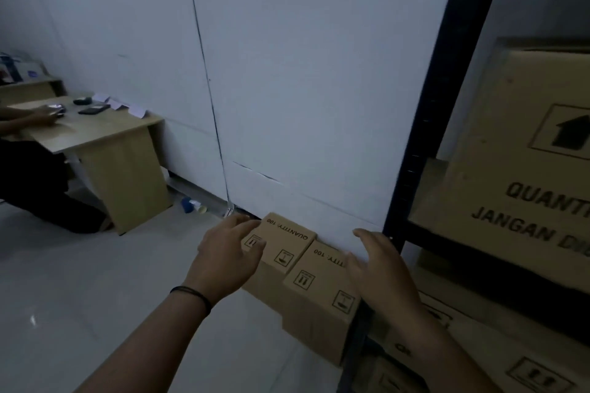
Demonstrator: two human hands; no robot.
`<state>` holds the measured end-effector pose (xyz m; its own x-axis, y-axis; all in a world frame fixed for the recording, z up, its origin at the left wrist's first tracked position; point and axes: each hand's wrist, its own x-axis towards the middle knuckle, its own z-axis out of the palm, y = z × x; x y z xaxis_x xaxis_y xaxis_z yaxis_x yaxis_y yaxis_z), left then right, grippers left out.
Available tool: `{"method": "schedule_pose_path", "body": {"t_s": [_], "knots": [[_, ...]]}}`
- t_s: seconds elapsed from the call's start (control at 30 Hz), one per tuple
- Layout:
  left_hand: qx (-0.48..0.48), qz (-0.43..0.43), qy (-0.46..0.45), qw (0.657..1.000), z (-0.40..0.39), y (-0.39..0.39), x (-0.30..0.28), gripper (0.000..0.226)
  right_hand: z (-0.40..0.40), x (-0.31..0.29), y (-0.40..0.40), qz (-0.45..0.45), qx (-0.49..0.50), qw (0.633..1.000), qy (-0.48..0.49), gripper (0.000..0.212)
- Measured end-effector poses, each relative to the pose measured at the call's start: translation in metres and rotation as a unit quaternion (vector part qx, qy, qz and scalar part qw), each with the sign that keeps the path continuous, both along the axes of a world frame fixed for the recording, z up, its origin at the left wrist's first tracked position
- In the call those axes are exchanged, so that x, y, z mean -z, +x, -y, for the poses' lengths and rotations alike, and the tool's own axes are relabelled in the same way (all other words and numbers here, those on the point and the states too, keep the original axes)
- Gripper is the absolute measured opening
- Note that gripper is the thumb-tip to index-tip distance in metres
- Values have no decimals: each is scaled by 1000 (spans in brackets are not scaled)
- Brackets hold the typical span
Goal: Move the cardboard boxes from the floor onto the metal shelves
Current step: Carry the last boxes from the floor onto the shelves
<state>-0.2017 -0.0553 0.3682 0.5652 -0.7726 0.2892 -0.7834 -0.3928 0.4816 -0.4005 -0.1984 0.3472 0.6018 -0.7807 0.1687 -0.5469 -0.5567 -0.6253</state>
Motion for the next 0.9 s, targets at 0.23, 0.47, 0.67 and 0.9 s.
{"method": "schedule_pose_path", "body": {"t_s": [0.23, 0.47, 0.67, 0.9], "knots": [[66, -26, 40, 997, 25, 114, 29, 46, -3, 31, 79, -2, 100, 993, 64, 45], [147, -66, 71, 984, 78, 177, 60, 44, 7, 60, 117, 3, 176, 981, 87, 24], [177, -99, 96, 974, 129, 206, 97, 45, 45, 87, 138, -9, 232, 965, 122, 47], [196, -143, 130, 961, 170, 236, 146, 44, 73, 118, 167, -50, 268, 945, 180, 48]]}}
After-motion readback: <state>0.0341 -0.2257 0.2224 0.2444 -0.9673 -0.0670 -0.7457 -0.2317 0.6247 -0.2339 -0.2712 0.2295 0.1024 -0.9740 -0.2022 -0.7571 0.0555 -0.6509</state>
